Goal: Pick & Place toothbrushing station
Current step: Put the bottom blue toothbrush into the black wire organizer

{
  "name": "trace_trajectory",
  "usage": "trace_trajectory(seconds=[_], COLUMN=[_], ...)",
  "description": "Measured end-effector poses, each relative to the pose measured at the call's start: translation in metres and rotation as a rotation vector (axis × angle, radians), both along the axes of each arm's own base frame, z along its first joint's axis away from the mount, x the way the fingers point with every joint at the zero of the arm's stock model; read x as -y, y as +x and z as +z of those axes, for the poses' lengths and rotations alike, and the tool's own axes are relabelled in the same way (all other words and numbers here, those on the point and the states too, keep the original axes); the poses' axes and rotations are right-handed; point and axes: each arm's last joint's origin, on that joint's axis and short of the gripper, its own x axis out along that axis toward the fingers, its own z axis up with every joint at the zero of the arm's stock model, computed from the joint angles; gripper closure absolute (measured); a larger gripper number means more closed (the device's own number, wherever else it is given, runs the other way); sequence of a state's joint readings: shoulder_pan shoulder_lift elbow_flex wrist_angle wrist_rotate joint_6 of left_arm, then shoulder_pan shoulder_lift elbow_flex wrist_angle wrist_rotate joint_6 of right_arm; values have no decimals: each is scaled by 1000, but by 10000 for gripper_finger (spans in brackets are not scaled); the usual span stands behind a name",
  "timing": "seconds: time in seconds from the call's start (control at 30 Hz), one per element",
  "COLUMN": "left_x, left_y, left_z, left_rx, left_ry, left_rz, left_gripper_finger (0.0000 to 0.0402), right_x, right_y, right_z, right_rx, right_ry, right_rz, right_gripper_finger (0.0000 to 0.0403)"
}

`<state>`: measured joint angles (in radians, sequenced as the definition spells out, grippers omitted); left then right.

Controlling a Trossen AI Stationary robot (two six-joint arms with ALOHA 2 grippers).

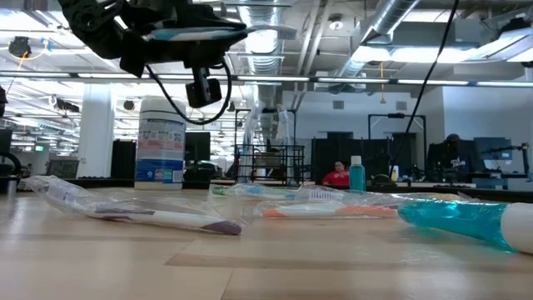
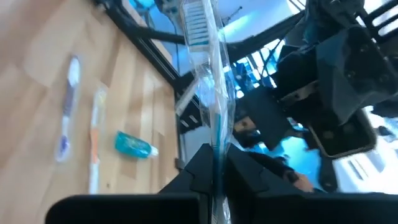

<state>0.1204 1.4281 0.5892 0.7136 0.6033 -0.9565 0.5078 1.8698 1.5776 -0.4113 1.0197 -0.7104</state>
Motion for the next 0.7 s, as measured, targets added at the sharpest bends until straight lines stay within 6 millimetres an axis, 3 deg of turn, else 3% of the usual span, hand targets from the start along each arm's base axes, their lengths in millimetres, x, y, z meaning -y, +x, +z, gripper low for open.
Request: trace_trajectory(seconds=[0.7], left_x=[-24], left_y=[2], left_z=[8], left_rx=[187], left_ry=[360], left_rz=[331], left_gripper_finger=[389], right_x=[14], right_y=[-25], right_z=[-22], right_rx=[-14], right_ry=[218], right_rz=[-257], right_gripper_finger=[267])
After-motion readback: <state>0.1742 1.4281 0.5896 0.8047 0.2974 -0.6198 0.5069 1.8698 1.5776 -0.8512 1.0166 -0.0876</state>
